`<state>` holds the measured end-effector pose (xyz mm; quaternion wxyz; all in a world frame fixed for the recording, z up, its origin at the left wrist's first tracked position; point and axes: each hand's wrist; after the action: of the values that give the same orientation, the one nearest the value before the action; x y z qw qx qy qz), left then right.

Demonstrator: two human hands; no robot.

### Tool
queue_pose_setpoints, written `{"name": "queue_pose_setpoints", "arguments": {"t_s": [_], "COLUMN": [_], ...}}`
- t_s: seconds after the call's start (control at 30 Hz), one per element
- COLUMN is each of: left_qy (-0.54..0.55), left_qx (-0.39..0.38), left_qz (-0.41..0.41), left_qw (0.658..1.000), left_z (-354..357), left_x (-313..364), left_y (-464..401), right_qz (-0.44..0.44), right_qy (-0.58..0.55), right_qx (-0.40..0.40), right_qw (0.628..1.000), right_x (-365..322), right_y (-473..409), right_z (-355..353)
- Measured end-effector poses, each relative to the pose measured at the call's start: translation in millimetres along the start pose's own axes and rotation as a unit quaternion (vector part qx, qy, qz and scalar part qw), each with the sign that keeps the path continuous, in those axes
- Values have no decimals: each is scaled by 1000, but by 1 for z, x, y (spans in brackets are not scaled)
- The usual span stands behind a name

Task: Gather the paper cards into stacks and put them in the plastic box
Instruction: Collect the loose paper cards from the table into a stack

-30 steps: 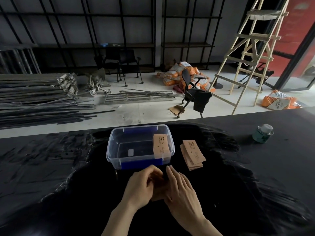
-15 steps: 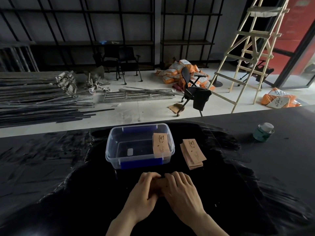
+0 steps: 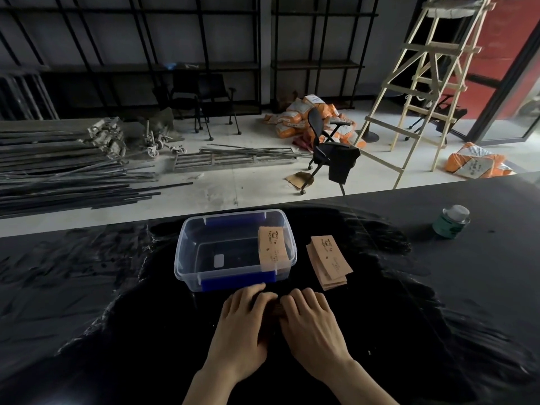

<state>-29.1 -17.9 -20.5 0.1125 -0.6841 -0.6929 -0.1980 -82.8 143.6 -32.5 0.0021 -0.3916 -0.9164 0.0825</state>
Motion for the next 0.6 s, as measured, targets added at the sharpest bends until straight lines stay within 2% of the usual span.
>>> {"name": "queue_pose_setpoints", "arguments": {"t_s": [0.07,0.2,0.33,0.4,0.43,0.47,0.5,0.53,0.6], "left_qy": [6,99,75,54,71,117,189,273,423], "left_qx": [-7,-18,-19,-16,-12,2,23,46,66], "left_qz": [2,-5,-29,-35,-45,-59,-73,-89,-134], "left_qw": [1000,995,997,998,996,991,979,957,894], "left_z": [1,-2,-9,-13,-14,-14,-12,-11,-11], "left_x": [4,9,15,16,15,14,14,16,33], "left_y": [-5,-12,-15,-15,-14,-13,-13,-14,-19], "right_qz": [8,9,4,28,66,121,187,251,321], "right_qy": [-1,-16,-42,-128,-189,-252,-330,-432,-624], "right_qx": [-11,-50,-62,-48,-13,39,77,86,43], "right_qw": [1000,999,997,990,980,959,922,862,712], "right_x": [3,8,11,16,19,21,24,26,29], "right_y": [-5,-10,-13,-11,-7,-2,3,7,10], "right_z": [0,0,-8,-12,-11,-10,-8,-10,-13]}}
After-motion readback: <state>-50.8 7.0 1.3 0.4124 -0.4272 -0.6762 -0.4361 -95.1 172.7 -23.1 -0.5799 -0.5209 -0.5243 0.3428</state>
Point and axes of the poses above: each hand's wrist, its own y-axis away from the middle knuckle, its own z-axis out of the palm, x = y × z, and after that the axes turned 4 degrees about -x, right-handed
